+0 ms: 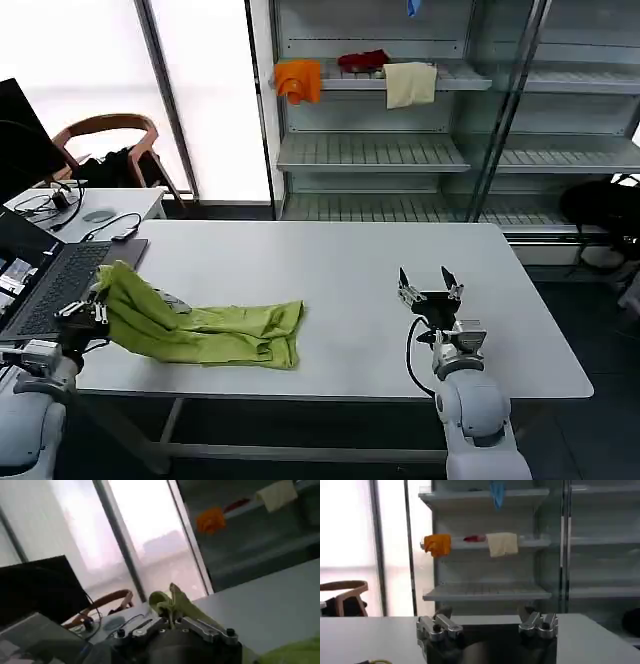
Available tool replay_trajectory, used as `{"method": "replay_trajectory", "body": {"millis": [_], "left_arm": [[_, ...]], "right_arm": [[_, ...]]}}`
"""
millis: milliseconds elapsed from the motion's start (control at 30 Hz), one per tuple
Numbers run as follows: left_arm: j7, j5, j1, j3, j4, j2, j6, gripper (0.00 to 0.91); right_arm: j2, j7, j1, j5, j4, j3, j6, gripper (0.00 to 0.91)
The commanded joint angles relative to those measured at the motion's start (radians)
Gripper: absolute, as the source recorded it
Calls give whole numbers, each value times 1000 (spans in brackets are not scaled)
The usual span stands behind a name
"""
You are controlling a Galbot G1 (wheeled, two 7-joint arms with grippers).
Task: Fold and organize the clothes.
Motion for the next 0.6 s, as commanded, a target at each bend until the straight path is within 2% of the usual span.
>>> {"method": "replay_trajectory", "body": {"millis": [33, 100, 267, 600], "left_arm": [[-114, -159, -8, 422, -214, -177, 154, 0], [-137, -150, -32, 509, -196, -205, 179, 0], [-183, -139, -65, 599, -138, -222, 210, 0], [-212, -113, -69, 618, -61, -260, 221, 10]], "right_arm": [[0, 0, -7, -10, 3, 2, -1, 907], [-3, 0, -15, -14, 6, 8, -1, 907], [-7, -4, -33, -13, 14, 24, 2, 907], [-4, -8, -34, -13, -12, 27, 15, 907]]}}
